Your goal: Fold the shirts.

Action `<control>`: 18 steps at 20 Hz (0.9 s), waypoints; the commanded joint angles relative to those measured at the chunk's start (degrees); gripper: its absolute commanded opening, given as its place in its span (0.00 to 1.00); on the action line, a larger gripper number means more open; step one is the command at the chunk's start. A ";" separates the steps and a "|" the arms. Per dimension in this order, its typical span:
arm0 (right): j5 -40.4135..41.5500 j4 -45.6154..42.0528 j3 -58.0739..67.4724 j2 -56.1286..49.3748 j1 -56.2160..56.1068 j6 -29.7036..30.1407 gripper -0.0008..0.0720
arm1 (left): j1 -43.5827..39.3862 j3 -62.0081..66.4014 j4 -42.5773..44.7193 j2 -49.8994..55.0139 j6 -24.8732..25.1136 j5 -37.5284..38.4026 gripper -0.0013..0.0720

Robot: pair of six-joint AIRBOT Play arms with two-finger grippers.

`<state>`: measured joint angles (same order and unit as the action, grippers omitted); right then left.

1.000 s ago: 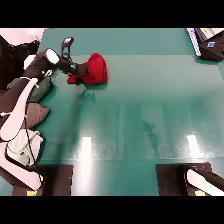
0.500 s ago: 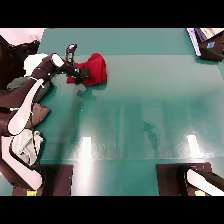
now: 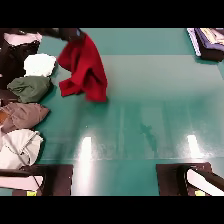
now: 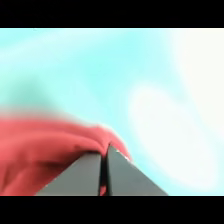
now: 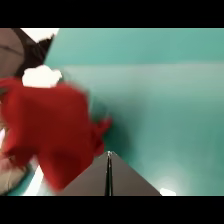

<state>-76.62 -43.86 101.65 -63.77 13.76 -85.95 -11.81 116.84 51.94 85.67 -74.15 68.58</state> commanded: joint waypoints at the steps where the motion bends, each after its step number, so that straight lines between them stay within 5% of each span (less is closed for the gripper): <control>1: 1.42 0.70 5.22 0.04 0.04 0.02 0.04 | -3.41 1.77 -3.80 -9.16 2.84 6.45 0.06; 11: -5.14 0.74 10.12 0.37 0.02 0.00 0.04 | -22.25 -18.73 0.15 -8.55 7.61 4.33 0.06; 12: -6.05 0.72 10.12 0.37 0.04 0.00 0.04 | -21.49 -19.12 4.00 -8.28 6.40 4.13 0.30; 13: -6.75 0.74 10.10 0.37 0.02 0.00 0.04 | -20.02 -19.06 8.79 -8.35 3.80 3.76 0.75; 14: -7.37 0.74 10.10 0.37 0.04 0.00 0.04 | -17.90 -18.84 12.61 -8.46 0.68 3.96 0.87; 18: -9.05 0.70 10.10 0.37 0.04 0.00 0.04 | -5.01 -20.76 13.38 -8.87 -4.81 12.13 0.87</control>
<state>-83.85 -43.11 111.66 -63.44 13.78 -85.93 -23.42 97.97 62.76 76.90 -74.54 75.66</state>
